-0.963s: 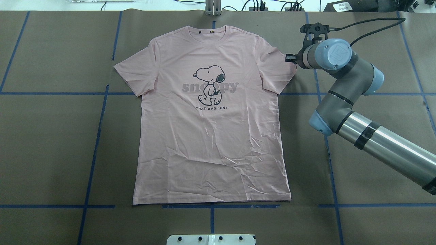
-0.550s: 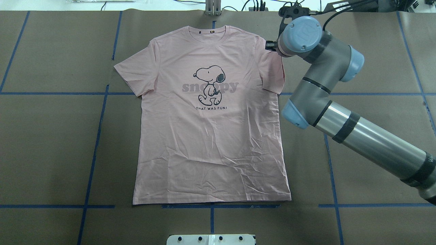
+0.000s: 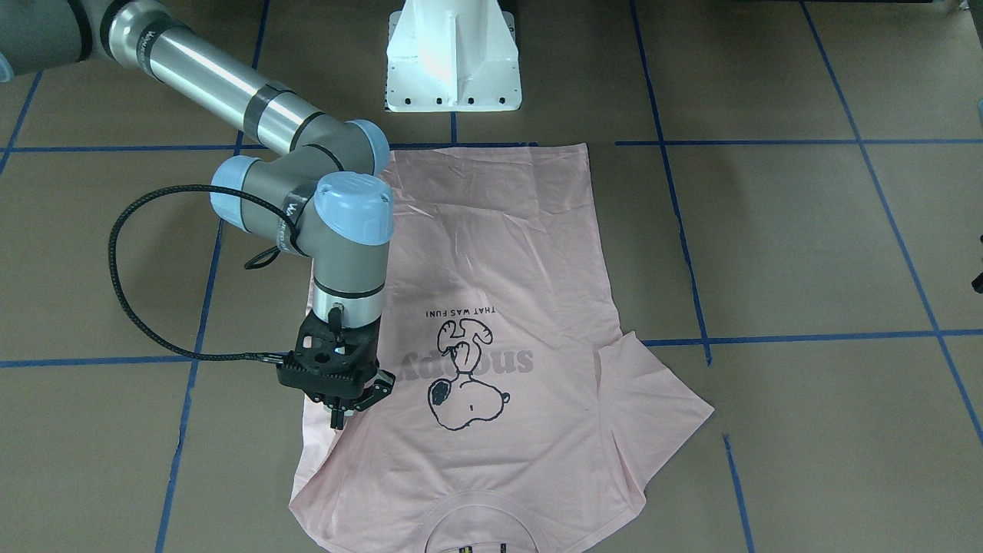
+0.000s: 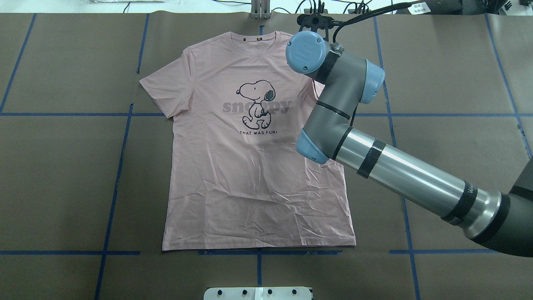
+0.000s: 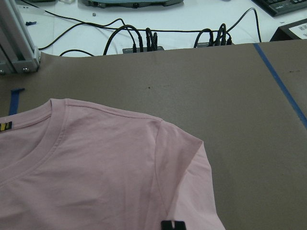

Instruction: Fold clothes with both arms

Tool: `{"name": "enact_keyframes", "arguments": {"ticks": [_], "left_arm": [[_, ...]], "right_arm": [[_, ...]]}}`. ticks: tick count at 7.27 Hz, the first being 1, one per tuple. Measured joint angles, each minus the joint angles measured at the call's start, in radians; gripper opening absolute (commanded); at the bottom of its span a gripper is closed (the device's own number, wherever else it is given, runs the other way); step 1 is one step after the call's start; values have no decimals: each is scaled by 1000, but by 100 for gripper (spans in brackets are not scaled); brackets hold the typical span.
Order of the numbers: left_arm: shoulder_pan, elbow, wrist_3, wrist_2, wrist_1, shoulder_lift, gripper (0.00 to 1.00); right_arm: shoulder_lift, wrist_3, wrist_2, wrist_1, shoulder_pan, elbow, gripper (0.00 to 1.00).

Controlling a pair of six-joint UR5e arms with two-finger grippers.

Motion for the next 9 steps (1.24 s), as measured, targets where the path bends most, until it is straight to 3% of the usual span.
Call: {"name": "enact_keyframes", "arguments": {"ticks": [1,4,6,8,9], "left_arm": [[0,1,0,0,0,-1,100],[18,-1,0,1,3,-3,100],[87,-4,-116,30,6,-24,100],[200,-4,-334,137,5,-71,73],[272,0,-464,216,5,-101,67]], "right_arm": [[8,3,-11,1,-7,-19,100],[47,-33,15,-2,5,-34,100],[45,-150,190,-1,92,-16,100],[-46,-381,396,6,225,61,100],[-123,-488,500,8,298,127,100]]}}
